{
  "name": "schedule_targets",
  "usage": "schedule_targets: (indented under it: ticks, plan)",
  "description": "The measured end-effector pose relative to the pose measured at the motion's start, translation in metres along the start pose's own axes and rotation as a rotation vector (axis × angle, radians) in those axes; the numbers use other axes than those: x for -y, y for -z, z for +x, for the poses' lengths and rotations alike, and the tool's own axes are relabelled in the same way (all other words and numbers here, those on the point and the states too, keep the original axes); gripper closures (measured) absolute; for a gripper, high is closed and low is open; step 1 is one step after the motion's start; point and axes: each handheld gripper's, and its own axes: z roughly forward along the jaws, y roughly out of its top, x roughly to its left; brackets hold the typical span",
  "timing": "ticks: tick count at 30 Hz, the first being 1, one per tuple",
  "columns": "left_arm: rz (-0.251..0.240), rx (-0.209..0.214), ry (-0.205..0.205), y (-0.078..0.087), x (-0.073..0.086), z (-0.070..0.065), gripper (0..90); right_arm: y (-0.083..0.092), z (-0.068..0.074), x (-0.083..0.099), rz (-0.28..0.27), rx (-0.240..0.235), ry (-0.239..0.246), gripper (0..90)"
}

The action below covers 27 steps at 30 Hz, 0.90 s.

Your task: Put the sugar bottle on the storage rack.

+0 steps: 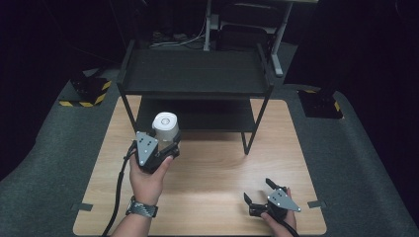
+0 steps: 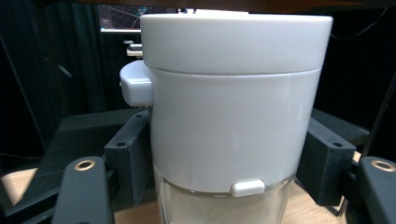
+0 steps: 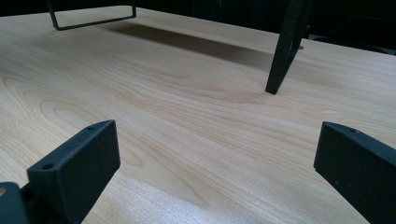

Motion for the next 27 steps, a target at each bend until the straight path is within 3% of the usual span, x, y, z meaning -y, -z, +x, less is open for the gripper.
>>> schedule_targets:
  ticks: [12, 27]
  plan:
    - [0.025, 0.001, -0.008, -0.041, -0.013, -0.009, 30.1, 0.001, -0.002, 0.001, -0.01, -0.008, -0.009, 0.2]
    - [0.009, -0.059, -0.01, -0.081, -0.014, -0.008, 30.1, 0.002, -0.004, 0.003, -0.02, -0.015, -0.019, 0.3]
